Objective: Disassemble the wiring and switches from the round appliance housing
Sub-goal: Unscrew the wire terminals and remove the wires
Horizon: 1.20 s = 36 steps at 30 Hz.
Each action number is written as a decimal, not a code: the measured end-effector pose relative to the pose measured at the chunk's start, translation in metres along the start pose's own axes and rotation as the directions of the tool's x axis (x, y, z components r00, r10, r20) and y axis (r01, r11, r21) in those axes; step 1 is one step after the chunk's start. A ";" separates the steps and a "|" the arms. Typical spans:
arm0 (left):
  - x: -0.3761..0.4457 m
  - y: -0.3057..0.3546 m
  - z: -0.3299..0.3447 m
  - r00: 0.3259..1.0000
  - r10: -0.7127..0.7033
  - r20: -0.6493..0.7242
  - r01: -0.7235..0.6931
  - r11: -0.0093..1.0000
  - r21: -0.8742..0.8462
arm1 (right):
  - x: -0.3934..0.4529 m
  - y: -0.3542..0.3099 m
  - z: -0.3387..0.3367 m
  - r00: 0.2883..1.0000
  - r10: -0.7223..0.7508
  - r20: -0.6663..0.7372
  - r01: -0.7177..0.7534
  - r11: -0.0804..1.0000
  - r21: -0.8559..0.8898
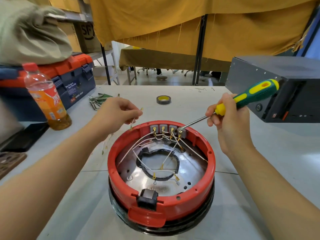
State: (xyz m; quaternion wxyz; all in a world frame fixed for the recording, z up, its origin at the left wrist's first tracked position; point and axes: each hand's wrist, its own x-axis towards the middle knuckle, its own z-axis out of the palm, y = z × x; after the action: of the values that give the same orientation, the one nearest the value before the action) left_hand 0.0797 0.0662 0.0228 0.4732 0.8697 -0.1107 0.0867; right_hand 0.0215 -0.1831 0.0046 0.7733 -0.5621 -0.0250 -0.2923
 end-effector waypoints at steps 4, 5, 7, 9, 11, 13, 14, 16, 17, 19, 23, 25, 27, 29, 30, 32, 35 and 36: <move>-0.001 -0.037 -0.028 0.985 -0.154 -0.075 0.155 0.988 0.008 | 0.001 0.001 0.000 0.996 0.092 -0.021 -0.091 0.994 0.059; -0.002 -0.047 -0.032 0.979 -0.189 -0.077 0.193 0.980 0.047 | 0.001 0.001 0.000 0.993 0.116 -0.030 -0.113 0.990 0.080; -0.006 -0.064 -0.036 0.968 -0.241 -0.074 0.248 0.961 0.124 | 0.003 0.002 -0.001 0.987 0.155 -0.043 -0.149 0.982 0.118; -0.008 -0.078 -0.037 0.962 -0.262 -0.078 0.271 0.948 0.167 | 0.004 0.003 -0.001 0.982 0.183 -0.048 -0.175 0.974 0.141; -0.007 -0.087 -0.034 0.966 -0.241 -0.091 0.255 0.944 0.210 | 0.004 0.004 -0.001 0.980 0.194 -0.053 -0.184 0.972 0.147; -0.005 -0.092 -0.032 0.971 -0.210 -0.113 0.231 0.944 0.236 | 0.004 0.006 0.000 0.979 0.197 -0.053 -0.187 0.972 0.144; -0.004 -0.094 -0.030 0.972 -0.201 -0.121 0.226 0.944 0.242 | 0.004 0.006 0.000 0.979 0.196 -0.052 -0.187 0.972 0.143; -0.003 -0.097 -0.028 0.975 -0.184 -0.122 0.212 0.934 0.286 | 0.004 0.007 0.001 0.980 0.194 -0.051 -0.185 0.973 0.139; -0.002 -0.098 -0.027 0.978 -0.176 -0.115 0.204 0.926 0.318 | 0.004 0.007 0.001 0.980 0.191 -0.050 -0.183 0.973 0.138; -0.002 -0.100 -0.026 0.980 -0.171 -0.104 0.197 0.914 0.354 | 0.003 0.008 0.002 0.982 0.183 -0.048 -0.175 0.976 0.133; -0.001 -0.102 -0.023 0.979 -0.171 -0.109 0.200 0.907 0.370 | 0.003 0.007 0.002 0.984 0.169 -0.049 -0.162 0.979 0.122; -0.001 -0.101 -0.024 0.975 -0.184 -0.124 0.215 0.920 0.328 | 0.003 0.006 0.001 0.984 0.169 -0.050 -0.162 0.980 0.119; -0.001 -0.099 -0.029 0.965 -0.232 -0.124 0.258 0.928 0.269 | 0.002 0.004 0.000 0.984 0.170 -0.046 -0.164 0.979 0.120; -0.001 -0.096 -0.038 0.954 -0.287 -0.087 0.300 0.923 0.243 | 0.002 0.004 0.000 0.984 0.171 -0.044 -0.165 0.979 0.116; -0.001 -0.094 -0.042 0.950 -0.306 -0.059 0.311 0.917 0.250 | 0.002 0.004 0.001 0.984 0.171 -0.042 -0.166 0.980 0.113; -0.005 -0.092 -0.050 0.942 -0.335 0.000 0.322 0.905 0.280 | 0.002 0.004 0.001 0.985 0.170 -0.038 -0.165 0.981 0.107; -0.012 -0.090 -0.058 0.913 -0.401 0.075 0.360 0.878 0.316 | 0.000 0.004 0.002 0.986 0.164 -0.026 -0.160 0.983 0.094; -0.014 -0.090 -0.060 0.902 -0.422 0.089 0.374 0.867 0.329 | 0.000 0.004 0.002 0.987 0.162 -0.022 -0.159 0.983 0.091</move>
State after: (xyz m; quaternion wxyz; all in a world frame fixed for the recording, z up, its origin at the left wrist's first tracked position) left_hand 0.0883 0.1655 -0.0206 0.3313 0.9400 0.0490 -0.0660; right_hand 0.0239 -0.1801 0.0017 0.8190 -0.5229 0.0187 -0.2357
